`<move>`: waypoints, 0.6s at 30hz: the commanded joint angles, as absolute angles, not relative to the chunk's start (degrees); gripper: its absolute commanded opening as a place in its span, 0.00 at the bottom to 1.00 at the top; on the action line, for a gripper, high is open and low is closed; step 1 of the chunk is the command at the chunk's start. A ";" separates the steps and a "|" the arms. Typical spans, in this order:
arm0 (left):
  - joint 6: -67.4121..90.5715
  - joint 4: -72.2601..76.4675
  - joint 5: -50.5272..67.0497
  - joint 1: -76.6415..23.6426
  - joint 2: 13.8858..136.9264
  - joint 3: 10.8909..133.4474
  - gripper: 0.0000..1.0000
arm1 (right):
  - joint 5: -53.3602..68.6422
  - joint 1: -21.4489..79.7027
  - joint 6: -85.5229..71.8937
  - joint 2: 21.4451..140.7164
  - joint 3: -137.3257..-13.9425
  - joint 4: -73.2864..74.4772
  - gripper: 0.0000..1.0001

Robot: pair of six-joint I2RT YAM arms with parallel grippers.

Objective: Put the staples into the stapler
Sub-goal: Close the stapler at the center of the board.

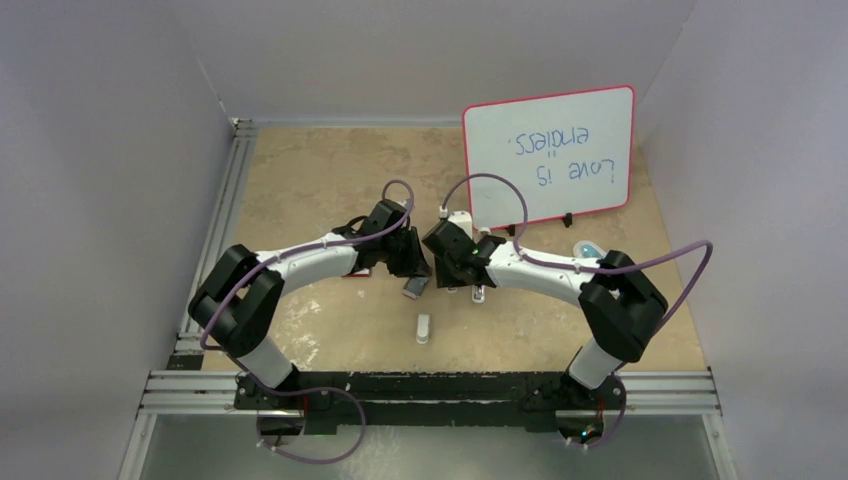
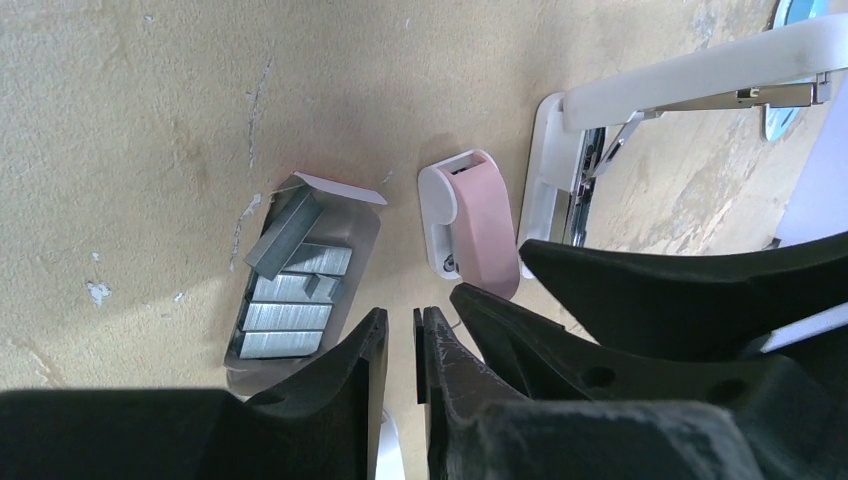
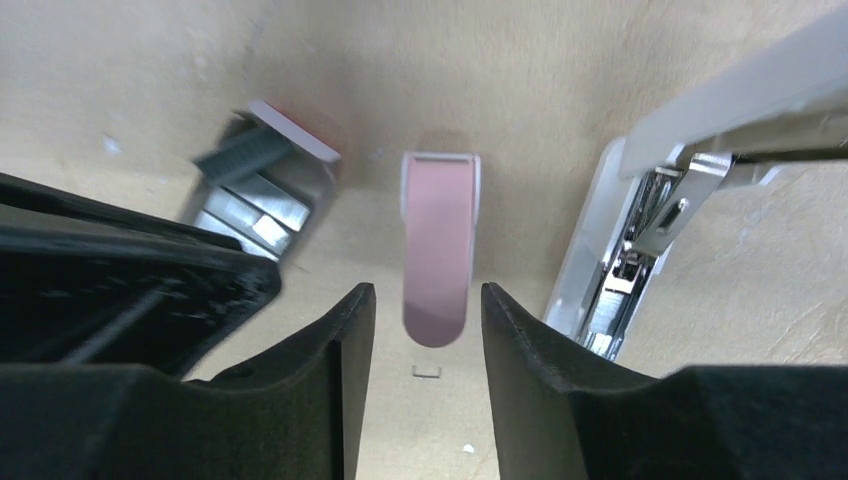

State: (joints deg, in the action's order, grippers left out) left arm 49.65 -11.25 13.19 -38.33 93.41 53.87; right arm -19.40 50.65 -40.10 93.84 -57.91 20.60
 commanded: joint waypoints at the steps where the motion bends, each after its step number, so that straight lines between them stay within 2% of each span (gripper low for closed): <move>1: 47.92 -9.54 12.48 -37.97 91.30 54.27 0.17 | -23.02 50.12 -40.27 91.86 -63.78 22.62 0.48; 6: 47.90 -10.00 12.31 -37.97 91.00 54.38 0.18 | -23.98 49.91 -40.34 91.69 -64.42 23.87 0.57; 9: 47.58 -9.74 12.82 -38.00 90.24 54.51 0.21 | -26.76 49.32 -41.48 88.99 -64.96 25.11 0.58; 18: 46.52 -3.97 18.61 -38.00 85.04 54.96 0.40 | -35.15 40.45 -43.02 78.23 -63.85 26.10 0.58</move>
State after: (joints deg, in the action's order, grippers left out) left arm 48.23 -9.21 15.44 -38.30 88.75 53.87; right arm -29.36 44.75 -42.61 80.79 -62.81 25.17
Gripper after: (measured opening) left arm 0.357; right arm 0.569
